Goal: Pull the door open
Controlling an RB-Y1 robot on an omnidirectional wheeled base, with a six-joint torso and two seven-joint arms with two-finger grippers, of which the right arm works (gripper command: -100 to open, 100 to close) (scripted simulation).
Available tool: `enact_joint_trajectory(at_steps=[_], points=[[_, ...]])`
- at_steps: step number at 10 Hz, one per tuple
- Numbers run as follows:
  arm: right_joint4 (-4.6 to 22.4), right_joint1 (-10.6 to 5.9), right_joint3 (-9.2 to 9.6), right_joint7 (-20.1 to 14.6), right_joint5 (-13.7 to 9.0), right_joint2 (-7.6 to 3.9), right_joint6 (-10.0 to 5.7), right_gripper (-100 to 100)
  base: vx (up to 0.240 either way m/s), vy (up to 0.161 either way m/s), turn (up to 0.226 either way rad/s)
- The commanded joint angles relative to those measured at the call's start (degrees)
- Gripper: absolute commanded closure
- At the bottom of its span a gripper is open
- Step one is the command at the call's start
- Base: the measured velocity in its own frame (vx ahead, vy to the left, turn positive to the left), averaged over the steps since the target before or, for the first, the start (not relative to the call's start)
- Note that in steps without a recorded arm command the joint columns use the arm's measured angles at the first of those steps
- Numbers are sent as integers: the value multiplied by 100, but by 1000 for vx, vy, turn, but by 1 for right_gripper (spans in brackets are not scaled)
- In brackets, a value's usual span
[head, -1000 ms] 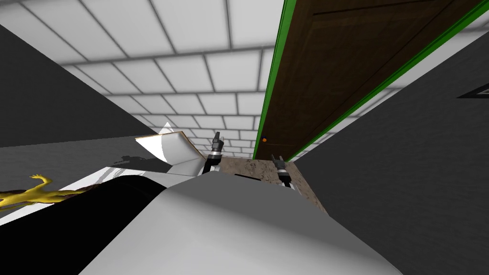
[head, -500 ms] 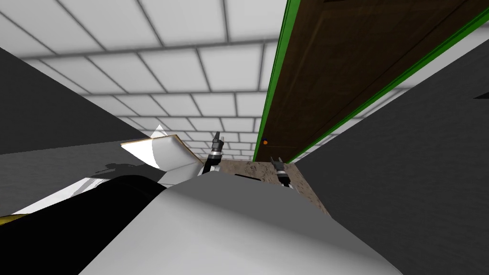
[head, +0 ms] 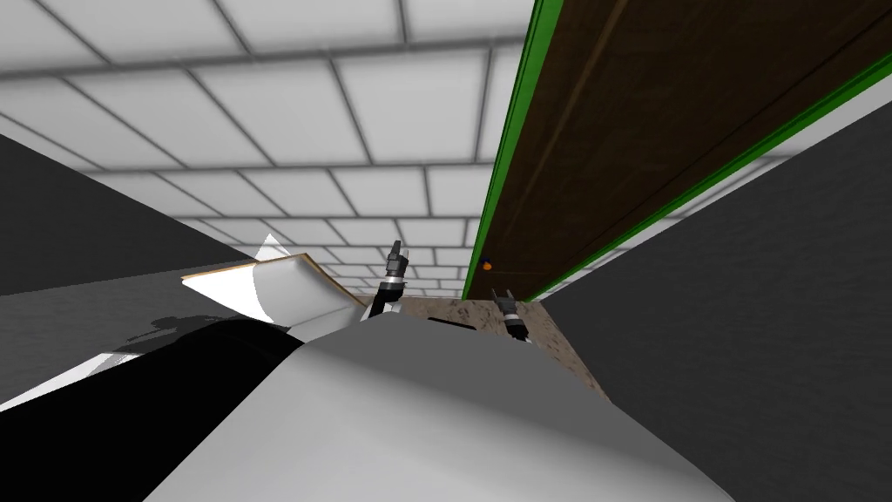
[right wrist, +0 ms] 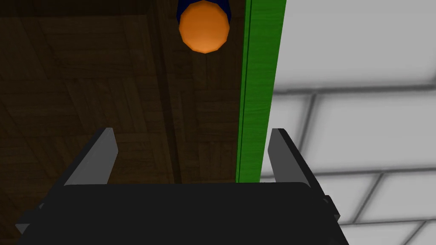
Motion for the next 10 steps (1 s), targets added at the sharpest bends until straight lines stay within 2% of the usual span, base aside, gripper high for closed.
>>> enact_joint_trajectory(at_steps=[1, 3, 4, 5, 7, 10], points=[[152, -32, -27, 142, 69, 3, -66, -100, 134, 73, -43], [295, -72, -53, 246, 116, 2, -121, -100, 162, 50, -40], [258, -62, -45, 214, 100, 7, -106, -100, 82, 19, -3], [395, -36, -176, 209, 22, -100, -222, -100, 122, 93, 220], [506, -10, -288, 193, -47, -193, -317, -100, 177, 111, 154], [757, 50, -541, 158, -204, -404, -534, -100, 192, 78, 154]])
